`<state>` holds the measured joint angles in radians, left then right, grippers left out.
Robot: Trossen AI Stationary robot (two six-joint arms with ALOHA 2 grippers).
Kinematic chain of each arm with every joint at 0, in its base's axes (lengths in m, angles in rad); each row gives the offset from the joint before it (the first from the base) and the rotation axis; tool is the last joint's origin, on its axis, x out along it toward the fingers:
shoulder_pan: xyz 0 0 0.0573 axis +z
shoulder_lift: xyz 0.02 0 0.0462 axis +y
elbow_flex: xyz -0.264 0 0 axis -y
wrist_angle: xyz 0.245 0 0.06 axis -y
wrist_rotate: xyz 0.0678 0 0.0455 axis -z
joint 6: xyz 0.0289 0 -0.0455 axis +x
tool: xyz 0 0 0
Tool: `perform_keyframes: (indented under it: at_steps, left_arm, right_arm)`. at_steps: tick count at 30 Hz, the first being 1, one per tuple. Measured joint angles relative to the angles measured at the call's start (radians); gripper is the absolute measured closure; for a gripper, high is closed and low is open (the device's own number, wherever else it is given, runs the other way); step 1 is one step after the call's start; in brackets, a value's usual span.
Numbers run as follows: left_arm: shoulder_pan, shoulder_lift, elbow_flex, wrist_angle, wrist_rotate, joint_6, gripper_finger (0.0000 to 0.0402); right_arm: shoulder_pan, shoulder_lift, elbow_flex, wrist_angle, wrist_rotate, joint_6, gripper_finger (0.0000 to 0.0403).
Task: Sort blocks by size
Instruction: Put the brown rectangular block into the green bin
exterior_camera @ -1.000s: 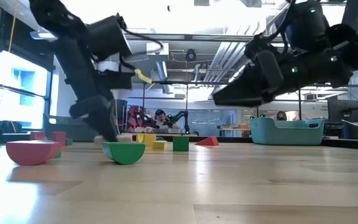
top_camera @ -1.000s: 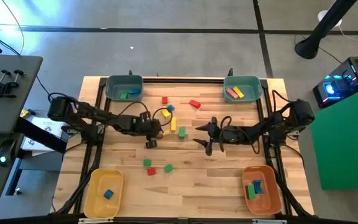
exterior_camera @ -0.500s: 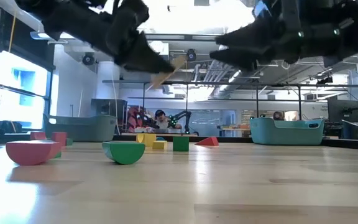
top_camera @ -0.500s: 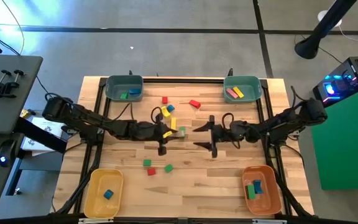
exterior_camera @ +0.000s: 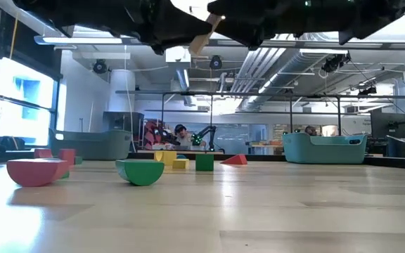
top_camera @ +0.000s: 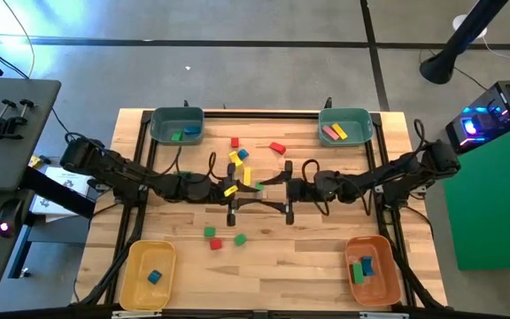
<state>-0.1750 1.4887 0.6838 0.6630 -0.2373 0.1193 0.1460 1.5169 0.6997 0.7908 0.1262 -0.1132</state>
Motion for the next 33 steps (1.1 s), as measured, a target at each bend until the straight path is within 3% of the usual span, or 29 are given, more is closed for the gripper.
perform_keyframes:
  at_steps: [3, 9, 15, 20, 23, 25, 27, 29, 33]
  left_arm:
    - [-0.004, 0.000, 0.000, 0.002, -0.001, -0.001, 0.0339]
    - [-0.003, 0.000, 0.000, 0.016, -0.014, 0.001, 0.0335]
    - [0.004, -0.001, 0.005, -0.013, -0.040, -0.028, 0.0292]
    - [0.021, 0.000, 0.001, -0.122, -0.053, -0.089, 0.0242]
    - [0.041, 0.000, 0.001, -0.146, -0.061, -0.102, 0.0232]
    - [0.046, 0.000, 0.001, -0.145, -0.066, -0.099, 0.0231]
    - [0.050, -0.001, 0.002, -0.141, -0.063, -0.091, 0.0230]
    - [0.051, -0.001, 0.002, -0.143, -0.063, -0.091, 0.0230]
    - [0.048, -0.001, 0.002, -0.148, -0.059, -0.090, 0.0230]
  right_arm:
    - [-0.001, 0.000, 0.001, -0.008, -0.001, 0.009, 0.0192]
    - [-0.014, 0.000, 0.002, -0.031, -0.007, 0.035, 0.0306]
    - [-0.014, -0.033, 0.003, -0.096, 0.062, 0.043, 0.0306]
    - [-0.034, -0.209, 0.011, -0.410, 0.346, 0.096, 0.0306]
    - [-0.098, -0.316, 0.095, -0.822, 0.557, 0.276, 0.0306]
    - [-0.185, -0.350, 0.189, -1.135, 0.620, 0.360, 0.0306]
    - [-0.294, -0.347, 0.279, -1.382, 0.605, 0.417, 0.0306]
    - [-0.418, -0.331, 0.344, -1.517, 0.530, 0.409, 0.0306]
    - [-0.697, -0.288, 0.372, -1.548, 0.284, 0.261, 0.0306]
